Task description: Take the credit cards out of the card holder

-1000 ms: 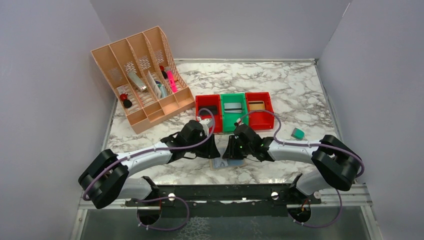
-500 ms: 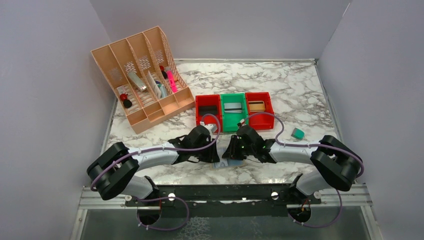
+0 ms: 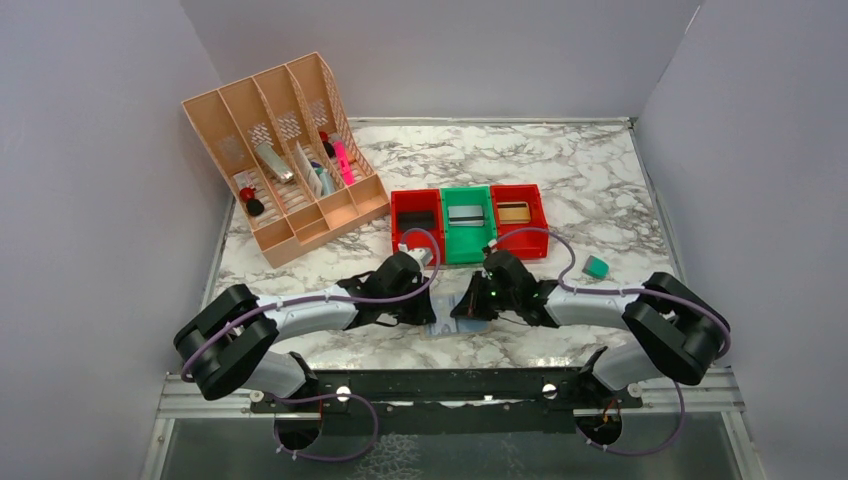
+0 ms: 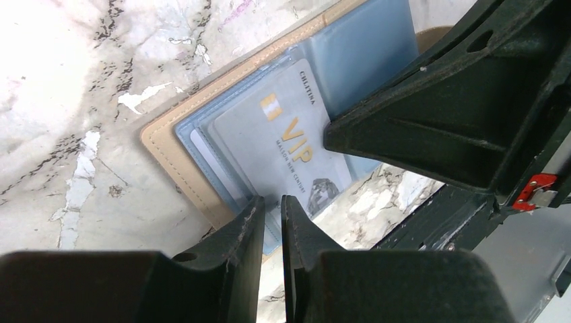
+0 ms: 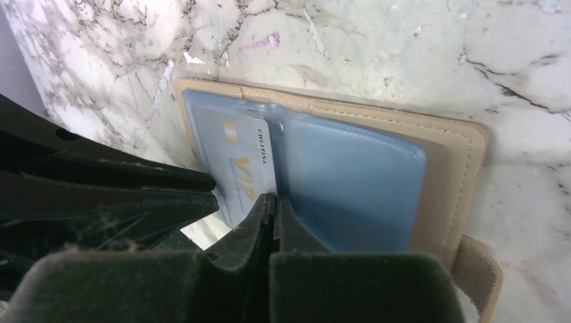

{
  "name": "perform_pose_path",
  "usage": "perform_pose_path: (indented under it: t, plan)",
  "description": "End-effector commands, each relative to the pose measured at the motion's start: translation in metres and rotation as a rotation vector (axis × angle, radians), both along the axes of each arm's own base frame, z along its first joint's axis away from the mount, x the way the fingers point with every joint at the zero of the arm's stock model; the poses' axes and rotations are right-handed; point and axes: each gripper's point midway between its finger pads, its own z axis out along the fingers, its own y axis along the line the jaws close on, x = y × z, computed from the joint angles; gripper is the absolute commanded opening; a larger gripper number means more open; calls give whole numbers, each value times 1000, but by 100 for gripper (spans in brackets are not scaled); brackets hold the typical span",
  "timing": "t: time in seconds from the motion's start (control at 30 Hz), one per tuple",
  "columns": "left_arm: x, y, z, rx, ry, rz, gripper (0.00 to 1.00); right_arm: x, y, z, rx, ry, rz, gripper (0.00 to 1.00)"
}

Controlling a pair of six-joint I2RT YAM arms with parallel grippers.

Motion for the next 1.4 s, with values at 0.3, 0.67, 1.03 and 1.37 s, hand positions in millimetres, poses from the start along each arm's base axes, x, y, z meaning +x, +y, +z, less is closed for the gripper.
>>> perform_pose_path:
  t: [0.3, 0.67, 1.03, 1.37]
  plan:
    - [-2, 18, -25, 120, 7, 17, 20, -5, -20, 2, 53, 33, 9, 2]
    - [-2, 15, -17, 96, -7, -1, 20, -10, -12, -7, 86, 88, 27, 26]
    - [4, 17, -6, 89, -38, 34, 20, -8, -21, -13, 45, 91, -21, 1]
    - [9, 16, 9, 64, -76, 47, 20, -14, -32, -15, 20, 99, -42, 1]
